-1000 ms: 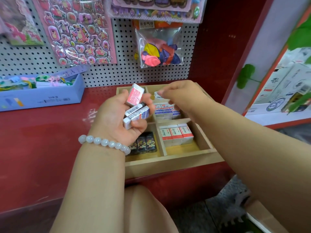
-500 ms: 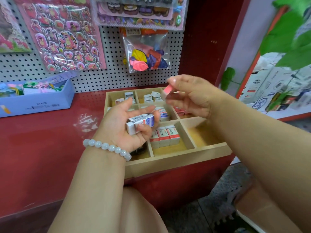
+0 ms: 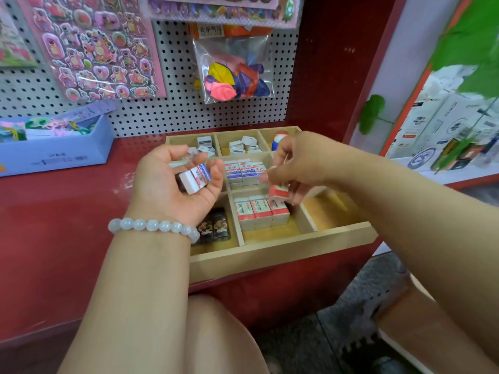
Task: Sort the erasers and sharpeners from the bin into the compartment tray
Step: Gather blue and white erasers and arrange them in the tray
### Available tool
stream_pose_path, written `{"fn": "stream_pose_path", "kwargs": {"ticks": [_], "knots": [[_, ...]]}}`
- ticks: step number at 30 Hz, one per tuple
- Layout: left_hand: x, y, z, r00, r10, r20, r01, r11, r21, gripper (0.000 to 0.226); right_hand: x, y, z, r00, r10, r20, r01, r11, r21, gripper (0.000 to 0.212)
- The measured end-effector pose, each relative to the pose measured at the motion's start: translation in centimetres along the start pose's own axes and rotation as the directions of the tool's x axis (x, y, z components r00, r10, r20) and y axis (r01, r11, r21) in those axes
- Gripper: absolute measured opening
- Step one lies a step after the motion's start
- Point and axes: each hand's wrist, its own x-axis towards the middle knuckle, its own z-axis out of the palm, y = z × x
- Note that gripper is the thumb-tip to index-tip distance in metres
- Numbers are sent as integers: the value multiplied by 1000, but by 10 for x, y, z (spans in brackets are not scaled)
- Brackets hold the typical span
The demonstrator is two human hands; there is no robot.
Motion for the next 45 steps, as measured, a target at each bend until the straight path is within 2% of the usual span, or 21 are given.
{"fn": "stream_pose_path", "kwargs": {"ticks": [4, 8, 10, 12, 15, 17, 19, 21, 23, 26, 28, 30, 33, 35, 39, 42, 45], "knots": [[-1, -2, 2, 999, 31, -24, -31, 999, 8, 25, -4, -21, 25, 998, -35, 58, 42, 992, -123, 33], [2, -1, 0, 996, 77, -37, -78, 997, -9, 34, 0, -27, 41, 994, -19, 108, 38, 983, -181, 38], [3, 1, -2, 995, 97, -28, -98, 994, -43, 34, 0, -25, 39, 994, -4, 111, 18, 992, -123, 38], [3, 2, -2, 993, 114, -16, -115, 991, -75, 27, -2, -20, 35, 993, 24, 115, -25, 1000, 11, 35], [2, 2, -2, 992, 125, 30, -123, 991, -61, 17, -5, -17, 35, 993, 48, 110, -62, 990, 130, 31], [1, 0, -2, 990, 121, 71, -119, 992, -30, 18, -7, -18, 36, 993, 67, 99, -80, 987, 138, 38], [3, 0, -2, 988, 98, 120, -98, 995, -4, 22, -10, -22, 32, 997, 66, 25, -68, 997, 49, 41], [6, 0, -3, 980, 42, 194, -44, 999, 6, 36, -10, -23, 28, 988, -41, -146, 41, 999, -2, 32], [7, -1, -3, 963, -7, 269, 11, 1000, -14, 45, -11, -24, 25, 943, -190, -272, 206, 978, 31, 24], [6, -3, -1, 932, -55, 359, 65, 998, -17, 50, -14, -28, 23, 913, -375, -162, 372, 927, -50, 29], [5, -5, 0, 926, -76, 370, 77, 997, 12, 50, -14, -30, 23, 897, -432, -93, 419, 898, -136, 31], [3, -6, 0, 932, -86, 352, 76, 996, 41, 45, -12, -30, 25, 889, -450, -89, 433, 887, -161, 22], [4, -6, 1, 956, -73, 285, 50, 995, 87, 32, -7, -27, 22, 905, -405, -132, 409, 913, -1, 6], [6, -2, -1, 971, -55, 233, 41, 997, 67, 31, 0, -22, 17, 914, -352, -201, 380, 917, 123, 3], [11, 5, -6, 983, -14, 180, 12, 1000, 15, 36, 23, -7, 4, 919, -17, -393, 196, 887, 419, 17], [15, 5, -9, 988, 42, 149, -53, 996, 71, 33, 34, 4, 6, 890, 181, -418, 4, 914, 406, 15], [18, 5, -11, 986, 104, 130, -119, 986, 116, 34, 46, 8, 18, 856, 216, -469, -24, 924, 382, 6]]}}
